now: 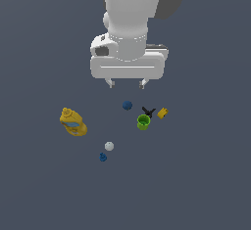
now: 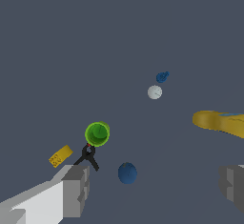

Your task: Pick up a designated object from a clutter of objects.

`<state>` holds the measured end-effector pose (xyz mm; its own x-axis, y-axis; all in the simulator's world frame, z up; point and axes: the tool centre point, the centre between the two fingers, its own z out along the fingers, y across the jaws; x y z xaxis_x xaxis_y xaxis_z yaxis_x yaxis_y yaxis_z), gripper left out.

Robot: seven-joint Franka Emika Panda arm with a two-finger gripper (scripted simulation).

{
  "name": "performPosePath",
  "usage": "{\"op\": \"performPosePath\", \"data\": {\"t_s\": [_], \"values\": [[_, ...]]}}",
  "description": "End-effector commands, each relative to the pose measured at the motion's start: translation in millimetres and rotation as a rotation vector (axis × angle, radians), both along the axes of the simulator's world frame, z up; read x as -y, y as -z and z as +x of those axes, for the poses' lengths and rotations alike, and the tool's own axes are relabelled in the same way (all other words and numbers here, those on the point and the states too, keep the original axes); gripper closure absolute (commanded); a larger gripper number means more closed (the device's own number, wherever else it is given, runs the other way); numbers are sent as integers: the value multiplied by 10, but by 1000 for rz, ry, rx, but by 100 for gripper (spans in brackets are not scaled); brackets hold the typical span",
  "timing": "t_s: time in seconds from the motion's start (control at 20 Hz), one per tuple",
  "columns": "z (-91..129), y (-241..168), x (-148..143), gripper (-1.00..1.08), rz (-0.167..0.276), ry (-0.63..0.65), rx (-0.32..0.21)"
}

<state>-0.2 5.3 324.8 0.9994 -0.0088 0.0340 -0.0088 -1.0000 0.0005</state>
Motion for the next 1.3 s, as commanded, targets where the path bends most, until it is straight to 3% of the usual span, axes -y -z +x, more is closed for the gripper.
{"op": "performPosePath", "data": {"t_s": [0.0,0.55,1.25], "values": [[0,0,0,-92,0,0,0],[9,-11,296,-92,24,81,-1],[253,219,378,-92,11,-35,-5]]}}
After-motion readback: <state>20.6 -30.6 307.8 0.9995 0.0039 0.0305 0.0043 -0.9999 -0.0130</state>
